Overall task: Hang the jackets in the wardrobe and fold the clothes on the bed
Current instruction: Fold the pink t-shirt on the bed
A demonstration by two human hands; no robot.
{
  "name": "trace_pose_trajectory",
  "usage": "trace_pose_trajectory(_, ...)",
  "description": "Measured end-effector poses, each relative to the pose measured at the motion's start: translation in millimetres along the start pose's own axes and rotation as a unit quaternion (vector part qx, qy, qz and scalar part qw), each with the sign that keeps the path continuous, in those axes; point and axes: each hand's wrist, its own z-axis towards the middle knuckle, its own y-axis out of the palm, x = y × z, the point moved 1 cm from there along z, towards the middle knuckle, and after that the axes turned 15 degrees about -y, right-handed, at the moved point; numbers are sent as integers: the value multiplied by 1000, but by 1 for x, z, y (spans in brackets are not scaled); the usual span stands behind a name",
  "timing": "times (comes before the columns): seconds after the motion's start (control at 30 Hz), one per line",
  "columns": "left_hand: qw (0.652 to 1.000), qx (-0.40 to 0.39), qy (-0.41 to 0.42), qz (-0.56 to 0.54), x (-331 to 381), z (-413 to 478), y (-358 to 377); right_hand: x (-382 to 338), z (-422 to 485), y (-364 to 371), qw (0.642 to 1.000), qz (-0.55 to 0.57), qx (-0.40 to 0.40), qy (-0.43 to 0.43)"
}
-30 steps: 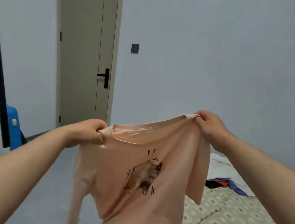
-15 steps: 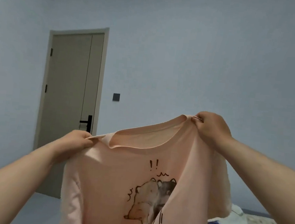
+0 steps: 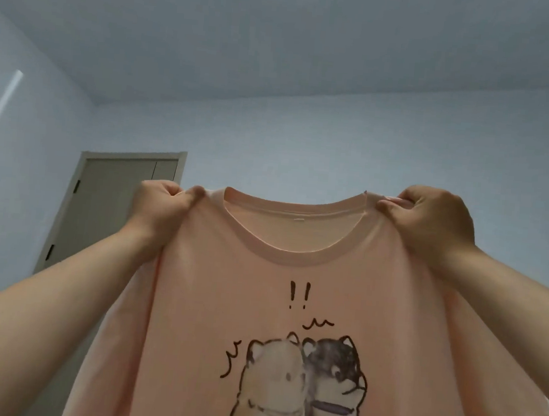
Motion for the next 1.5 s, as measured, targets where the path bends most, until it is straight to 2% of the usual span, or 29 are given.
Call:
trace_pose_trajectory(0.2,985,128,114,4,79,33,-14,-17,62,-46,994,-10,100,-43)
trace_pose_trajectory(0.27,984,134,114,7,83,32,-13,-18,63,-49,994,-12,101,-43)
trace_pose_trajectory(0.33,986,121,101,45,70,20,-6,-13,49,-41,997,-19,68,-30)
trace_pose_trajectory(0.5,989,48,80,114,-22,-32,19,11,-40,-1,998,-27,-47,22)
trace_pose_trajectory(0.67,982,-30,10,184,-140,-125,42,29,-175,38,984,-44,-160,62)
trace_pose_trajectory(0.8,944,-138,-10,300,-220,-207,52,35,-276,60,967,-60,-236,70)
trace_pose_trajectory(0.9,909,-205,-7,364,-271,-257,55,46,-346,75,944,-60,-306,109)
trace_pose_trajectory(1.1,856,-263,-86,438,-378,-323,61,72,-471,108,883,-67,-423,192)
trace_pose_trajectory(1.27,825,-313,-135,451,-457,-367,71,85,-551,137,842,-69,-494,208)
trace_pose_trajectory(1.37,809,-329,-144,465,-498,-391,78,95,-594,158,818,-75,-526,221)
trace_pose_trajectory(1.5,768,-367,-153,502,-548,-415,91,110,-652,194,794,-84,-553,238)
